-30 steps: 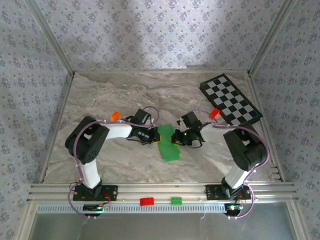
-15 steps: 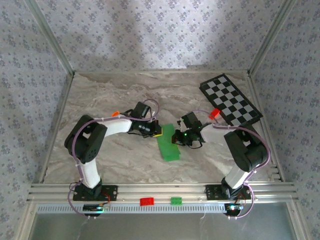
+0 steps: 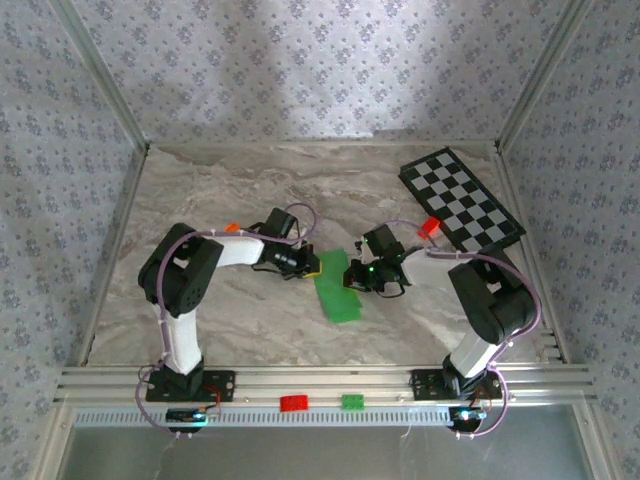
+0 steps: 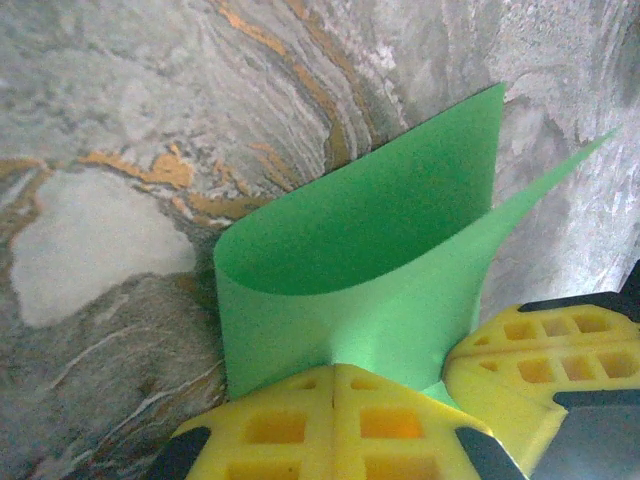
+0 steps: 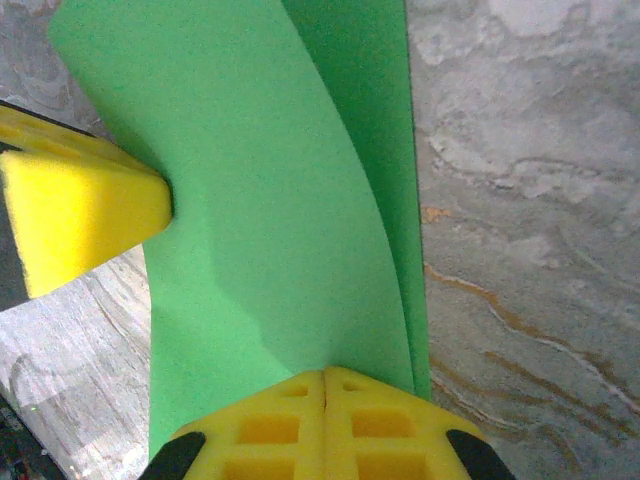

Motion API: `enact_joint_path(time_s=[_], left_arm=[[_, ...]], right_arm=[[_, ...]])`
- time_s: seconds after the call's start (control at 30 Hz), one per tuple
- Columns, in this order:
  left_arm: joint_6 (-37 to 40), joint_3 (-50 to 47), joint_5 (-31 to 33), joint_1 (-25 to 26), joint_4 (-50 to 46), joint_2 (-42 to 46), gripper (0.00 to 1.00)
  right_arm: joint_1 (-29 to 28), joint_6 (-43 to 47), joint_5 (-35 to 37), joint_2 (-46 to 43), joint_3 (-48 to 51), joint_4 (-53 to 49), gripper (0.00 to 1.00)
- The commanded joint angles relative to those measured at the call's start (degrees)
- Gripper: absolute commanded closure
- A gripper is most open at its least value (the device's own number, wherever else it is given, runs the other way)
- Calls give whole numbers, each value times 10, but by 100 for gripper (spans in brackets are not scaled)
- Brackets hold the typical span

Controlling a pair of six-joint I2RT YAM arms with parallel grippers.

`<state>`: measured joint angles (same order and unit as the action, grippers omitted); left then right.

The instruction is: Fold a paper plane with a square sheet of paper (pick it up from the middle)

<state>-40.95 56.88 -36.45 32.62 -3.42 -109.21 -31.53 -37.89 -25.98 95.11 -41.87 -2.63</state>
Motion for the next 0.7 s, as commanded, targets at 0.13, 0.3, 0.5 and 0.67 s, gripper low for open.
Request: enact_joint_path(time_s=[0.13, 0.3, 0.5, 0.67], left_arm=[[4, 18, -30, -10, 10, 28, 100], [22, 29, -41, -9, 5, 14, 100], [28, 40, -38, -10, 11, -13, 100], [40, 45, -9, -20, -13, -48, 100]], right_arm=[[1, -3, 56, 17, 30, -78, 100], [2, -3, 58, 15, 29, -83, 100], [2, -4, 61, 13, 30, -84, 100], [2, -3, 59, 14, 31, -83, 100]])
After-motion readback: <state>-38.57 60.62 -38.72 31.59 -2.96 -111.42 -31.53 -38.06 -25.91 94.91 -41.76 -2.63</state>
